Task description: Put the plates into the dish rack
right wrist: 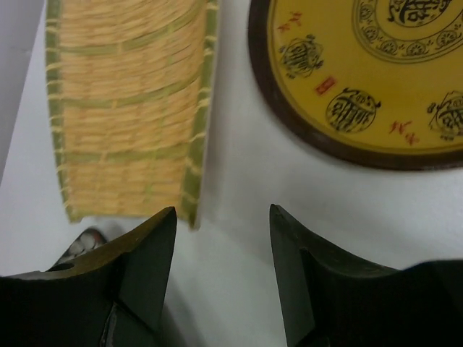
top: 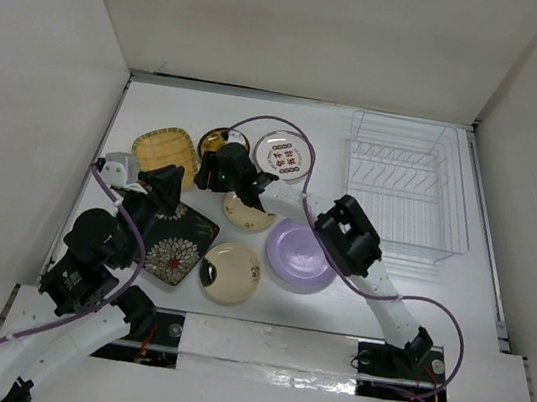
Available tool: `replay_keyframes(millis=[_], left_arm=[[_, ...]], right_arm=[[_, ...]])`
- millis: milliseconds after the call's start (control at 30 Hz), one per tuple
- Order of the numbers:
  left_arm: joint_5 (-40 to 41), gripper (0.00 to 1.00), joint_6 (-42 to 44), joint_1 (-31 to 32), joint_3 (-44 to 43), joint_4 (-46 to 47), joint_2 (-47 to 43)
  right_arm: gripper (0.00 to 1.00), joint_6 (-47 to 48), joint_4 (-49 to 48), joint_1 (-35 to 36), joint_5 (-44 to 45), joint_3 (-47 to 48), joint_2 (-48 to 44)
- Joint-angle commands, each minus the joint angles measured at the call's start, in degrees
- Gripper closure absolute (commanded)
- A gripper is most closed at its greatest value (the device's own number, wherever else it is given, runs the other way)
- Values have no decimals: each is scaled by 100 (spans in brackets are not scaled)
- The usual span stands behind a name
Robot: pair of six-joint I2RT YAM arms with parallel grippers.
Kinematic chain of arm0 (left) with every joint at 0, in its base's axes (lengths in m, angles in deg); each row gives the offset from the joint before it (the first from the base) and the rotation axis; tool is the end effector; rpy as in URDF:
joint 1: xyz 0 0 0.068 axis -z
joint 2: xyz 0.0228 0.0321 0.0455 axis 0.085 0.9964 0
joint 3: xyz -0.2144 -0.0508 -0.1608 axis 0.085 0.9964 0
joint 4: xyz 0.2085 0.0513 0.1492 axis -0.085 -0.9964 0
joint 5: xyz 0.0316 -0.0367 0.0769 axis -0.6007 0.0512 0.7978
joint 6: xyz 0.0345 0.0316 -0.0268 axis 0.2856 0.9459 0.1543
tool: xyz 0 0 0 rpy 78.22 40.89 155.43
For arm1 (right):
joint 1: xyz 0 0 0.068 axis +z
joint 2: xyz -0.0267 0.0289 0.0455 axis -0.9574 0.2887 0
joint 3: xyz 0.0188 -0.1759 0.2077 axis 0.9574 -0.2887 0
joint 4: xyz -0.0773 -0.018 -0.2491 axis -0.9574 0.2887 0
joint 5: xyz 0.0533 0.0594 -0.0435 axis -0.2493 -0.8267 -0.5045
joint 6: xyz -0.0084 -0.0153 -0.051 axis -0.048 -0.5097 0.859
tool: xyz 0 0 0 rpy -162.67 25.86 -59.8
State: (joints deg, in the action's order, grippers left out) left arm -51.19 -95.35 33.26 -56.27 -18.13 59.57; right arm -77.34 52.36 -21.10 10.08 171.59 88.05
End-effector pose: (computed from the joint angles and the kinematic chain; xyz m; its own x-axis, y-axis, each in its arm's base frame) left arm 0.0794 -0.0439 0.3785 0.1609 -0.3419 -0.9259 0.2912 0.9128 -0.2864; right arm 0.3467 0.4414 0.1638 -0.6758 0.0845 -0.7322 -0.4326 0.7588 0.4869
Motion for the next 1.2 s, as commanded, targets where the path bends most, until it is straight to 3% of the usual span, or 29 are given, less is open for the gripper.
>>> replay_keyframes(millis=[0,200,533,700,767,833,967,1167], left_arm=[[-394,83,15,-25,65,331,177],[-579,81,15,-25,83,322,353],[-562,78,33,-25,109,331,248],[-492,77,33,-25,126,322,204],[-448,76,33,-25,135,322,151],[-351,76,33,-25,144,322,99],[-150,76,42,-25,144,322,-15],[536,74,-29,-25,258,322,-463]], right_arm=[[40,-377,-34,-53,-189,777,395],[39,-904,36,-105,-603,1874,1335],[43,-1529,-377,-105,-665,2492,1864],[73,-1635,-430,-105,-594,2457,1908],[93,-1635,-473,-105,-594,2387,1829],[100,-1442,-570,26,-454,2203,1636],[100,-1292,-1175,79,-462,1553,986],[100,-1213,-1614,132,-234,1411,247]])
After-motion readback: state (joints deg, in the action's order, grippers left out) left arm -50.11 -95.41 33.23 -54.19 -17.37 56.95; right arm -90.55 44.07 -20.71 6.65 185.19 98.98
